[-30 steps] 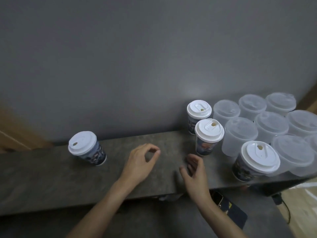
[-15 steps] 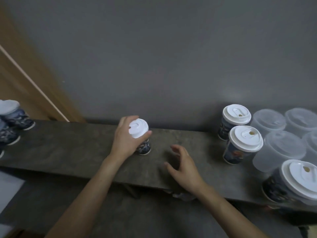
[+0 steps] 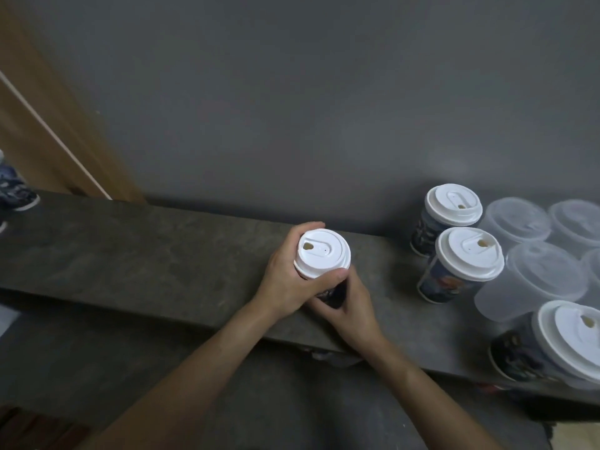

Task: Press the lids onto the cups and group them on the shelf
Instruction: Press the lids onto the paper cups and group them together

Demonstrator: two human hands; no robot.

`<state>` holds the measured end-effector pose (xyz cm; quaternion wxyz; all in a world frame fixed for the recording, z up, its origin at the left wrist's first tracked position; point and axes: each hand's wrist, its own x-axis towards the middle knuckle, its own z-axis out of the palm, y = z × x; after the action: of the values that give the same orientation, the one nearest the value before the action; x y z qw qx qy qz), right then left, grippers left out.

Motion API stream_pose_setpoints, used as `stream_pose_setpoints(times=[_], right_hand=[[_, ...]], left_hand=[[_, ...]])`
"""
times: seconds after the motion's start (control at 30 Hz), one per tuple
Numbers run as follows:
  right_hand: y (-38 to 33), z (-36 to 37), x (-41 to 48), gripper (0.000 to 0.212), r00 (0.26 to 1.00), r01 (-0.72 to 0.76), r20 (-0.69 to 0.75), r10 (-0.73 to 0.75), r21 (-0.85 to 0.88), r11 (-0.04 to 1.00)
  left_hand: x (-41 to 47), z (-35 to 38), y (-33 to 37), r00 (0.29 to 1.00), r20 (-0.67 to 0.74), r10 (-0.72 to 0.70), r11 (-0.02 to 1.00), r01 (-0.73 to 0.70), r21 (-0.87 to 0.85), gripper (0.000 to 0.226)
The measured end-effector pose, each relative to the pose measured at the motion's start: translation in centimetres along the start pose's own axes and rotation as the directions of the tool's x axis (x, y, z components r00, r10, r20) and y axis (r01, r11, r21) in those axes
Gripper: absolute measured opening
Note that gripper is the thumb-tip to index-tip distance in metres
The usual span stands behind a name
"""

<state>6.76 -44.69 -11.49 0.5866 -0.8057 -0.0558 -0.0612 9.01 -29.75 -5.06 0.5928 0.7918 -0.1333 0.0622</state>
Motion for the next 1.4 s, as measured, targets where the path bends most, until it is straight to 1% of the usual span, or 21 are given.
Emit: stream_pose_setpoints(times=[0.1, 0.3, 0.43, 0.5, 0.57, 0.63, 0.7, 0.8, 0.83, 0.87, 0.93, 1.0, 1.03, 1.1, 1.13, 1.17, 1.27, 1.33, 1.37, 1.4], right_hand=[[0.2, -0.1, 0.1, 0.07, 1.0, 0.012, -0.004, -0.012, -0.003, 1.0], [0.7, 0.1, -0.1, 0.066, 1.0, 0.021, -0.007, -0.021, -0.003, 1.0], [1.3, 0.4, 0.1, 0.076, 0.999, 0.047, 0.011, -0.047, 0.01, 0.999], [1.5, 0.4, 0.0, 0.083, 0.999, 0.037, -0.012, -0.036, 0.014, 0.999], [1.2, 0.1, -0.1, 0.085, 1.0, 0.01, -0.018, -0.01, 0.005, 1.0], [1.1, 0.0, -0.1, 0.086, 1.0, 0.002, -0.023, -0.002, -0.003, 1.0], [1.2, 0.0, 0.0, 0.081, 1.0, -0.007, -0.024, 0.006, -0.029, 1.0], [1.5, 0.1, 0.1, 0.08, 1.0, -0.017, -0.01, 0.016, -0.047, 0.999], [1.8, 0.1, 0.1, 0.08, 1.0, -0.026, -0.003, 0.026, -0.055, 0.998], [2.0, 0.1, 0.1, 0.082, 0.999, -0.035, 0.001, 0.035, -0.062, 0.997], [2.1, 0.2, 0.0, 0.092, 0.998, -0.056, -0.004, 0.056, -0.053, 0.997], [1.8, 0.1, 0.0, 0.098, 0.997, -0.082, -0.013, 0.081, -0.037, 0.996], [1.7, 0.1, 0.1, 0.097, 0.997, -0.081, -0.007, 0.081, -0.035, 0.996], [1.5, 0.0, 0.0, 0.091, 0.998, -0.058, 0.014, 0.058, -0.044, 0.997], [1.5, -0.1, 0.1, 0.09, 0.999, -0.048, 0.014, 0.049, -0.05, 0.998], [1.4, -0.1, 0.1, 0.089, 0.999, -0.047, 0.007, 0.047, -0.049, 0.998], [1.2, -0.1, 0.2, 0.088, 0.999, -0.029, -0.02, 0.028, -0.032, 0.999], [1.1, 0.0, 0.2, 0.097, 0.999, -0.041, -0.028, 0.041, 0.001, 0.999], [1.0, -0.1, 0.2, 0.1, 0.998, -0.045, -0.036, 0.045, 0.015, 0.999], [0.9, -0.1, 0.2, 0.1, 0.998, -0.041, -0.045, 0.042, 0.021, 0.999]], left_hand=[[0.0, -0.2, -0.7, 0.999, 0.021, -0.024, 0.996, 0.026, -0.085, 0.077], [-0.7, 1.3, -1.0, 0.995, -0.096, -0.018, 0.983, 0.0, -0.185, 0.072], [-0.7, 1.7, -1.2, 0.992, -0.125, 0.006, 0.981, -0.03, -0.19, 0.071], [-1.2, 2.4, -1.2, 0.987, -0.159, -0.006, 0.983, -0.023, -0.181, 0.07], [-1.7, 2.9, -0.8, 0.987, -0.146, -0.061, 0.983, 0.034, -0.181, 0.062], [-1.8, 2.9, -1.0, 0.983, -0.142, -0.12, 0.965, 0.081, -0.25, 0.048], [-1.2, 2.5, -1.5, 0.97, -0.176, -0.17, 0.949, 0.113, -0.294, 0.047], [-0.9, 2.7, -1.6, 0.956, -0.19, -0.224, 0.949, 0.17, -0.265, 0.042], [-1.2, 3.1, -1.7, 0.957, -0.193, -0.218, 0.956, 0.17, -0.239, 0.043], [-1.7, 3.5, -1.7, 0.959, -0.199, -0.202, 0.965, 0.16, -0.208, 0.046], [-2.3, 3.8, -1.8, 0.958, -0.221, -0.183, 0.972, 0.143, -0.184, 0.054], [-1.4, 3.2, -1.1, 0.955, -0.202, -0.215, 0.96, 0.17, -0.222, 0.046], [-0.5, 2.8, -0.6, 0.956, -0.16, -0.247, 0.944, 0.2, -0.264, 0.042], [0.9, 2.1, 0.5, 0.956, -0.03, -0.293, 0.903, 0.266, -0.336, 0.044], [1.5, 1.9, 0.9, 0.951, 0.009, -0.308, 0.887, 0.291, -0.358, 0.047], [1.8, 1.9, 1.1, 0.946, 0.006, -0.323, 0.875, 0.301, -0.379, 0.047], [1.3, 2.9, 1.2, 0.925, -0.141, -0.354, 0.87, 0.27, -0.413, 0.042], [0.4, 4.0, 1.1, 0.901, -0.257, -0.349, 0.886, 0.229, -0.403, 0.039], [0.0, 4.4, 1.1, 0.895, -0.288, -0.341, 0.894, 0.214, -0.392, 0.039], [-0.1, 4.5, 1.1, 0.899, -0.282, -0.335, 0.9, 0.216, -0.38, 0.038]])
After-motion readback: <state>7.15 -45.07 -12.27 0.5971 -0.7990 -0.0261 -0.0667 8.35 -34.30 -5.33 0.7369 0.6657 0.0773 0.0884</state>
